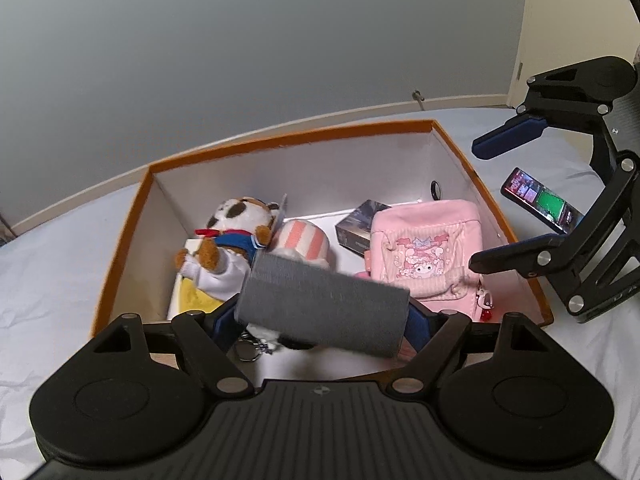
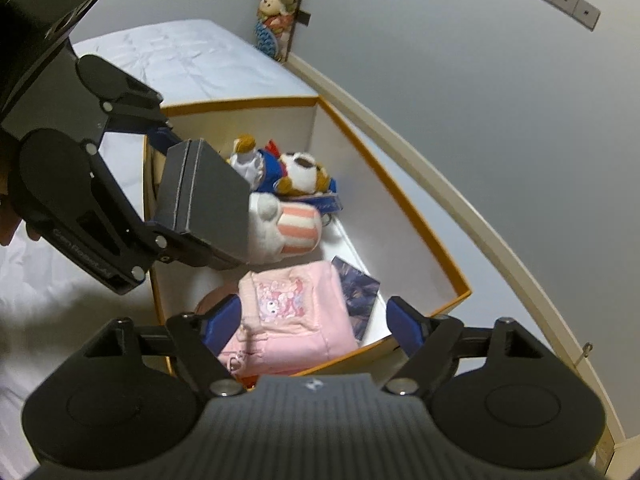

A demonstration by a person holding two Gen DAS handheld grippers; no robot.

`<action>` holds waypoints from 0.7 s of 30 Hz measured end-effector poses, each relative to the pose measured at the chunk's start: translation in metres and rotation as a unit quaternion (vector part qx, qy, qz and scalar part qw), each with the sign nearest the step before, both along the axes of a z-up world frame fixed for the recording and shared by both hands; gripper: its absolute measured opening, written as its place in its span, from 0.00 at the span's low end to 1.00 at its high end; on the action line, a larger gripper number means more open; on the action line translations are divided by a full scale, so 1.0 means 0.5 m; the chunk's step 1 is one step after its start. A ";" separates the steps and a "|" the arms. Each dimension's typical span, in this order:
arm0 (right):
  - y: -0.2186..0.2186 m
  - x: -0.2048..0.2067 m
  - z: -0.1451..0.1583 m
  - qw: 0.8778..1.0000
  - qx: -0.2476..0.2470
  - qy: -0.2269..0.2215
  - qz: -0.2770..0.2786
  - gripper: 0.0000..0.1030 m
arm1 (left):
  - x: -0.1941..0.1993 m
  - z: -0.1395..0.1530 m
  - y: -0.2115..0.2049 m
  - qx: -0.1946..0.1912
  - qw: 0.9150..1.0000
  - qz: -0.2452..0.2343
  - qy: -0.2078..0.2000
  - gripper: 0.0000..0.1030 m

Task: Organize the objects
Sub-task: 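Lower the grey case and pink bag into the box and open both grippers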

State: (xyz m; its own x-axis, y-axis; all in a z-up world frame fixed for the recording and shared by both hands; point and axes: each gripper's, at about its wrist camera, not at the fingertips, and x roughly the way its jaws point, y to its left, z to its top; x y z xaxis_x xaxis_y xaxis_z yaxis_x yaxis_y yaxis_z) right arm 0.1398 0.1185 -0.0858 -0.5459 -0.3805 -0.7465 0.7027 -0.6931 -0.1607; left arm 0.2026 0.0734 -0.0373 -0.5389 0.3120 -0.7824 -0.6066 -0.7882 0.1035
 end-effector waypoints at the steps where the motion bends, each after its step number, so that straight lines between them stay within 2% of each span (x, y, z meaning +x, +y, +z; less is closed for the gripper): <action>1: -0.001 0.000 0.001 1.000 -0.002 0.001 -0.001 0.80 | 0.001 0.003 -0.003 -0.001 1.000 0.001 0.002 0.92; 8: -0.011 0.016 0.018 1.000 -0.005 0.006 0.001 0.79 | -0.007 0.039 -0.027 0.018 0.999 0.025 0.020 0.91; 14: -0.019 0.029 0.024 1.000 -0.005 0.012 0.002 0.79 | -0.002 0.060 -0.037 0.023 0.999 0.026 0.031 0.91; 21: -0.018 0.047 0.049 0.999 -0.039 0.008 -0.035 0.80 | 0.031 0.062 -0.089 0.046 0.997 0.054 0.043 0.91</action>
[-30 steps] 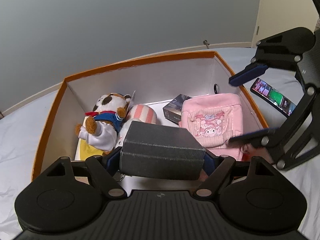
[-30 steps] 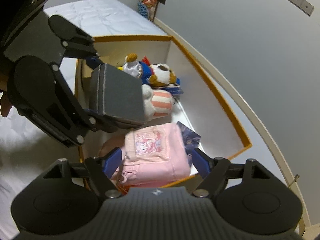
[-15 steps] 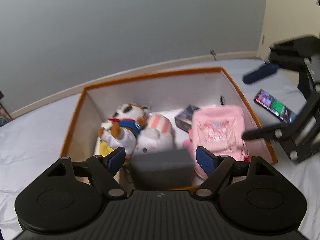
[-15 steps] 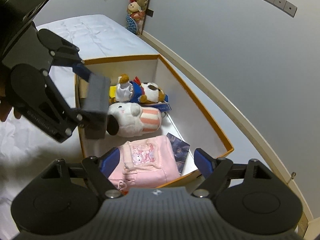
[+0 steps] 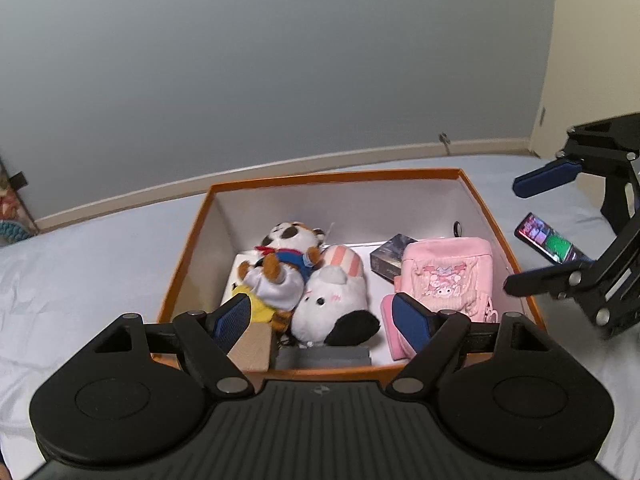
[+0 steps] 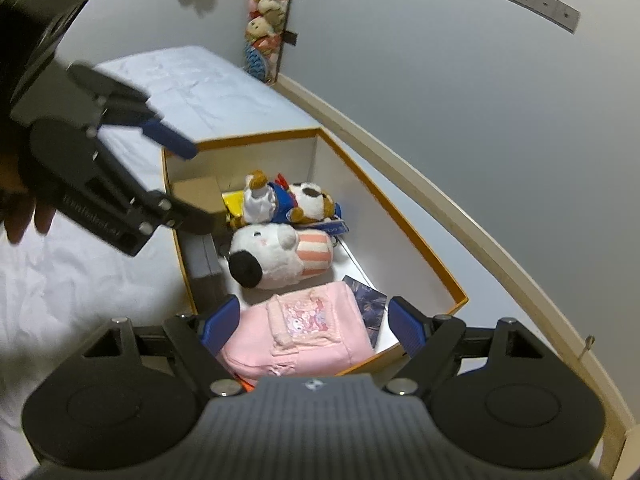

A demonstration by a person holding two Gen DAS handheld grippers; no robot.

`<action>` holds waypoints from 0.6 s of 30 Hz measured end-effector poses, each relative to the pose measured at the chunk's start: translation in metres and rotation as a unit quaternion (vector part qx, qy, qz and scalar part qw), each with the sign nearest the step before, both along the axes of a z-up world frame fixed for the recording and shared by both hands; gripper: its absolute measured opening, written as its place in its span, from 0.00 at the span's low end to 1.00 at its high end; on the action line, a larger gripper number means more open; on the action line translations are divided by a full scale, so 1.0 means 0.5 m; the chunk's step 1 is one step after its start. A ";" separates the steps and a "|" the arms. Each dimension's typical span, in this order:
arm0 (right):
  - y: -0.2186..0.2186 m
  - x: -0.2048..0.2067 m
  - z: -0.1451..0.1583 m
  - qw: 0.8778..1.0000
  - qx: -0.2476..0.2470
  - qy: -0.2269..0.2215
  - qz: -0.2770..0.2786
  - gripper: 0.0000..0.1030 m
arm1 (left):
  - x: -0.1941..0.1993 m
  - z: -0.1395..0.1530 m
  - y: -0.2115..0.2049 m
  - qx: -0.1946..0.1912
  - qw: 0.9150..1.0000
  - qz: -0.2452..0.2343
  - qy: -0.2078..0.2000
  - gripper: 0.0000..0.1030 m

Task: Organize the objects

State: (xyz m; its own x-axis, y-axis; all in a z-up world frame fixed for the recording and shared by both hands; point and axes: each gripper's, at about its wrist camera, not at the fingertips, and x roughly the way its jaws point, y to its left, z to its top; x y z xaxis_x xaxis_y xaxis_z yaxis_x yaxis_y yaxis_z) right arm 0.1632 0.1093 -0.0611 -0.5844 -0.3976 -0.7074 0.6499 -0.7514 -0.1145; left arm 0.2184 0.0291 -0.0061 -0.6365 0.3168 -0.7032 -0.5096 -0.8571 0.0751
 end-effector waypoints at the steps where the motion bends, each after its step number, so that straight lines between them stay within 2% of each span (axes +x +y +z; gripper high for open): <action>1: -0.001 0.003 0.004 1.000 -0.004 -0.001 -0.007 0.81 | 0.006 0.002 -0.013 0.007 1.000 0.007 0.002 0.91; 8: -0.006 0.028 0.015 0.993 -0.058 -0.017 -0.099 0.84 | 0.039 0.015 -0.088 0.034 0.997 0.062 0.002 0.92; 14: -0.029 0.066 -0.004 0.988 -0.087 -0.011 -0.130 0.91 | 0.064 0.006 -0.101 0.029 0.993 0.109 0.026 0.93; 18: -0.041 0.089 -0.016 0.978 -0.093 -0.002 -0.186 0.95 | 0.071 -0.007 -0.094 0.017 0.990 0.134 0.032 0.93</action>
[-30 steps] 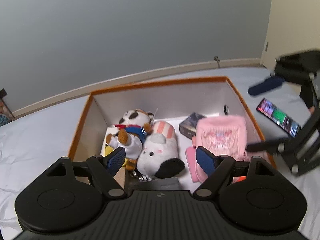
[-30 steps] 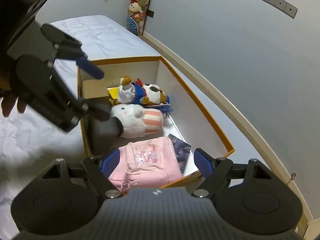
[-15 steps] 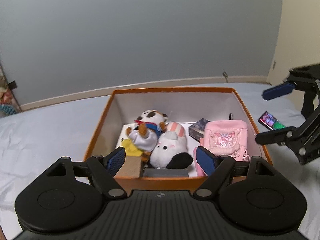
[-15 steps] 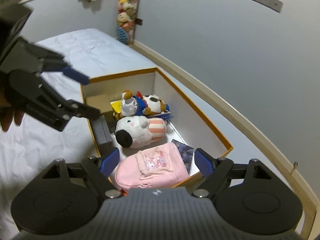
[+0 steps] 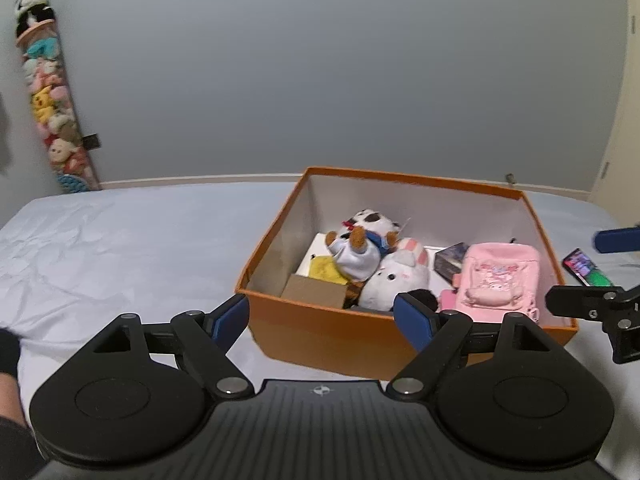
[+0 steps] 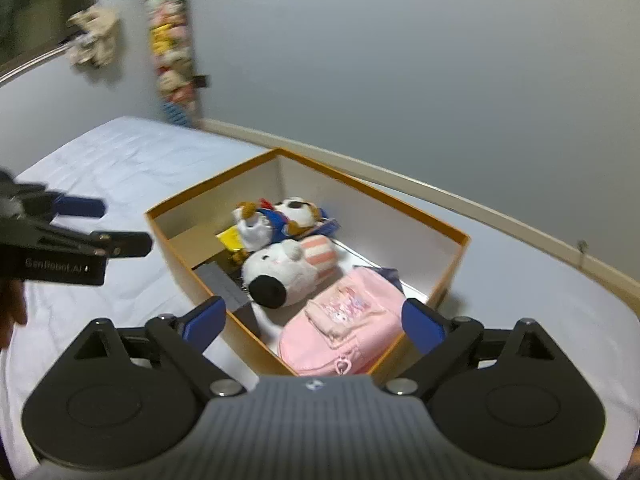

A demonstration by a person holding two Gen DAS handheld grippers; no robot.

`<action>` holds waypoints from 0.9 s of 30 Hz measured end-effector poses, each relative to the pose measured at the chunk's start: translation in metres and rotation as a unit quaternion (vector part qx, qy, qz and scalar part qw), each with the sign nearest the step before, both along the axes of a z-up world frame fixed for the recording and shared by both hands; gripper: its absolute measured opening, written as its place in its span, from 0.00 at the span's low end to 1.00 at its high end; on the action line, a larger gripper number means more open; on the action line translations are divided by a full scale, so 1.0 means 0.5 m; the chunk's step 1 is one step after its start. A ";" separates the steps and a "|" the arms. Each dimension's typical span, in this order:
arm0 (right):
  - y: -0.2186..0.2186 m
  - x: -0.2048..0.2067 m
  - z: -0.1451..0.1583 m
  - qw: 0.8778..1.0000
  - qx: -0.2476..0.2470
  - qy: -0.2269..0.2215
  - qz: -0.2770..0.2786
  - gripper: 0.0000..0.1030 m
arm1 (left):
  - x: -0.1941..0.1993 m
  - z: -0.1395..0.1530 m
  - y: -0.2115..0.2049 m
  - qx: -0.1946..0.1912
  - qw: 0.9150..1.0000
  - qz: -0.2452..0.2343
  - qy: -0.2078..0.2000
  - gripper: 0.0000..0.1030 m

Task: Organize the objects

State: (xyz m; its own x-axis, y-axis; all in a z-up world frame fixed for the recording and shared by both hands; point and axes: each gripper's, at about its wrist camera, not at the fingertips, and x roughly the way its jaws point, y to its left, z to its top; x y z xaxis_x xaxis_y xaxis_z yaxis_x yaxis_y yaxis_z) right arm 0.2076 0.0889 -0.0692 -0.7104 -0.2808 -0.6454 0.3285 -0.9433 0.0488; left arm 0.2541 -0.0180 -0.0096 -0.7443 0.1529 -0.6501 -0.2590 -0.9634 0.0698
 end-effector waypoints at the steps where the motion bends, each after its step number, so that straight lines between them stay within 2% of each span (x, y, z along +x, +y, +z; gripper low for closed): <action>1: -0.002 0.006 -0.002 1.000 -0.001 0.004 -0.012 0.95 | 0.002 -0.004 0.003 -0.001 1.000 0.005 -0.002 0.93; 8: 0.000 0.032 -0.015 0.997 -0.023 0.001 -0.072 0.99 | 0.020 -0.023 0.023 -0.001 1.000 0.016 -0.019 0.93; 14: 0.007 0.037 -0.032 0.994 -0.039 -0.013 -0.098 0.99 | 0.031 -0.026 0.027 0.007 0.998 0.049 -0.040 0.93; 19: 0.002 0.043 -0.046 0.993 -0.046 -0.021 -0.105 0.99 | 0.040 -0.031 0.040 -0.015 0.997 0.063 -0.046 0.93; 27: -0.002 0.049 -0.056 0.992 -0.052 -0.025 -0.108 0.99 | 0.047 -0.036 0.046 -0.016 0.995 0.078 -0.053 0.93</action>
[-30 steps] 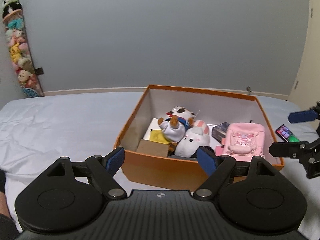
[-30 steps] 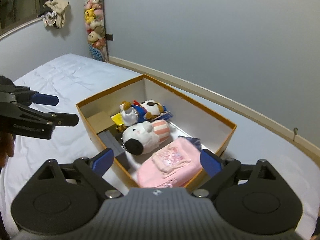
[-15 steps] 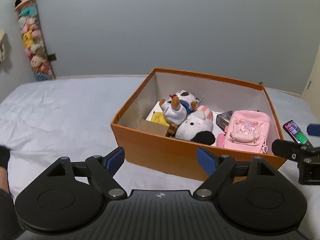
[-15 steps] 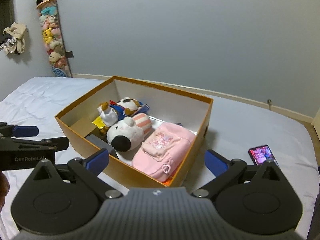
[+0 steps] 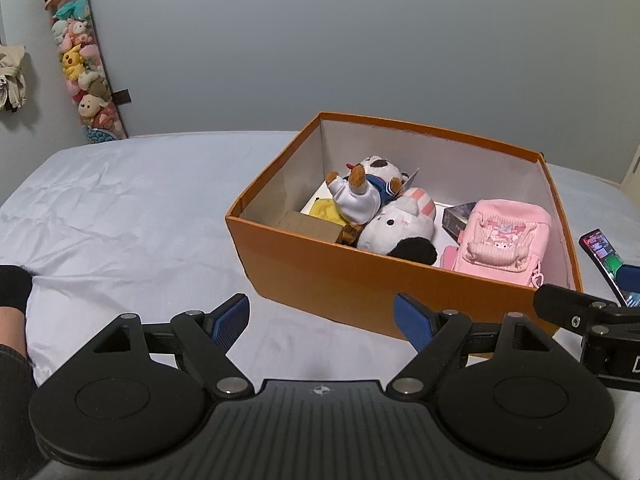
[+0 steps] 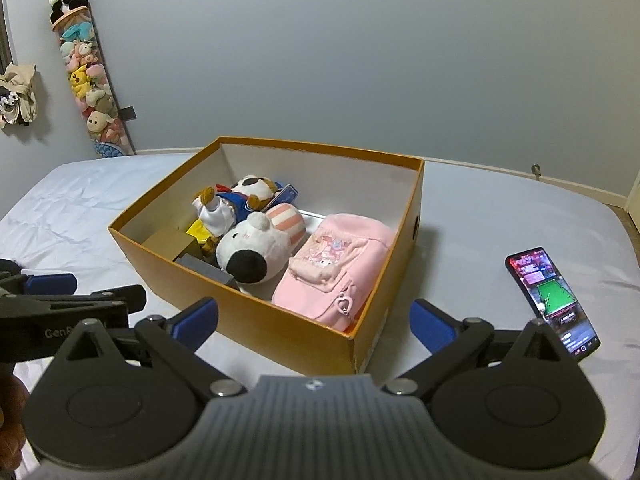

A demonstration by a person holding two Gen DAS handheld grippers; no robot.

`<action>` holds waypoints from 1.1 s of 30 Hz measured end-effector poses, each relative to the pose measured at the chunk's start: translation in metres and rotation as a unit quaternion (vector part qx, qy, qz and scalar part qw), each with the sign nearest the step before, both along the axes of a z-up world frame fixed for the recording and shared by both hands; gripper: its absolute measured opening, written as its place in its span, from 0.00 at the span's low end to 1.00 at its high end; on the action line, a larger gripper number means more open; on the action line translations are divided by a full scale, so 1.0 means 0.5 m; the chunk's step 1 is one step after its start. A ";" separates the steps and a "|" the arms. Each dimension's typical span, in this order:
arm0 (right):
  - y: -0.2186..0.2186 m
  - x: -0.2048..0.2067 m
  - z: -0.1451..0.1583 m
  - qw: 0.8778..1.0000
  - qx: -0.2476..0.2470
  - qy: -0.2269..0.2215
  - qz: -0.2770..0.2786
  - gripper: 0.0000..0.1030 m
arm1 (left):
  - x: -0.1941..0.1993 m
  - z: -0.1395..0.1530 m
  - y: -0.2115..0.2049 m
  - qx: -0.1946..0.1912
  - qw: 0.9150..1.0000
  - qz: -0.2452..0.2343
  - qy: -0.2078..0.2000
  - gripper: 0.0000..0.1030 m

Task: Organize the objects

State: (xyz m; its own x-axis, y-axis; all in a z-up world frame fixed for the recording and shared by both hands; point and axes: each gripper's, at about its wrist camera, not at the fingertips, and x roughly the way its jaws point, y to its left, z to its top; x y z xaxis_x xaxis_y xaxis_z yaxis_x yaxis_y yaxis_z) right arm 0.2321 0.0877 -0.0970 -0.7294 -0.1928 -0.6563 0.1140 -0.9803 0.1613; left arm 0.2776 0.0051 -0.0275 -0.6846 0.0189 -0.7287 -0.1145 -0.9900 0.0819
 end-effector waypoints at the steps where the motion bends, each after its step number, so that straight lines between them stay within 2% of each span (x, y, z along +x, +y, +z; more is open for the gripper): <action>1: 0.000 0.000 0.000 1.000 -0.001 -0.001 -0.001 0.99 | 0.000 -0.001 0.001 -0.001 1.000 0.000 -0.001 0.93; 33: -0.003 0.013 0.003 1.000 -0.004 -0.001 0.002 0.99 | 0.015 0.018 0.027 0.000 1.000 0.004 0.012 0.93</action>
State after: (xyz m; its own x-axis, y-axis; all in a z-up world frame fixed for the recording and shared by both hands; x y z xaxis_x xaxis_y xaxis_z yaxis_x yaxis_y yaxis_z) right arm 0.2385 0.0864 -0.0954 -0.7277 -0.2018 -0.6556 0.1178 -0.9783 0.1703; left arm 0.2851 0.0185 -0.0185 -0.7018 0.0128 -0.7122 -0.1041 -0.9910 0.0847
